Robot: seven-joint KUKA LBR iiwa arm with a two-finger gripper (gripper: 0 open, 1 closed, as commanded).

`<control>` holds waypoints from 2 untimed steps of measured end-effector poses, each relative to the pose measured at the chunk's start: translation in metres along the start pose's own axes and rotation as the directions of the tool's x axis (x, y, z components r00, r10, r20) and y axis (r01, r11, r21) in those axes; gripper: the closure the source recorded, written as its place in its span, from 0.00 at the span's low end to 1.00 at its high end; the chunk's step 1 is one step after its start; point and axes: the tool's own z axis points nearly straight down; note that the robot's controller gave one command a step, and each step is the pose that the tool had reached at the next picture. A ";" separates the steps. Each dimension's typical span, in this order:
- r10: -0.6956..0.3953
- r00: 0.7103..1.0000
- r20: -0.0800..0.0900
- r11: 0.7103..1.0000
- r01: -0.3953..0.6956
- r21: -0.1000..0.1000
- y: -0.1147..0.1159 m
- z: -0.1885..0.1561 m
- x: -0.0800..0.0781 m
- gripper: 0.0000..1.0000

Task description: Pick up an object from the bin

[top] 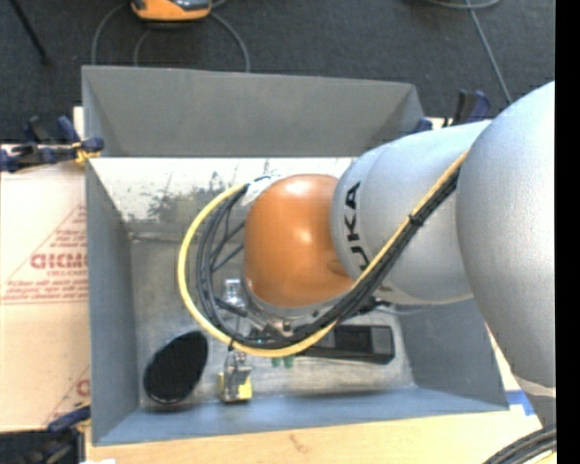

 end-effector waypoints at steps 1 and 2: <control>0.004 1.000 0.007 1.000 -0.004 -0.001 -0.001 -0.003 -0.002 0.00; -0.341 0.940 0.013 0.940 0.341 0.003 0.043 0.046 -0.001 0.00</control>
Offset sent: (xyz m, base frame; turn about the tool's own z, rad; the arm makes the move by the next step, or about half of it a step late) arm -0.0051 0.0697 -0.0768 -0.5455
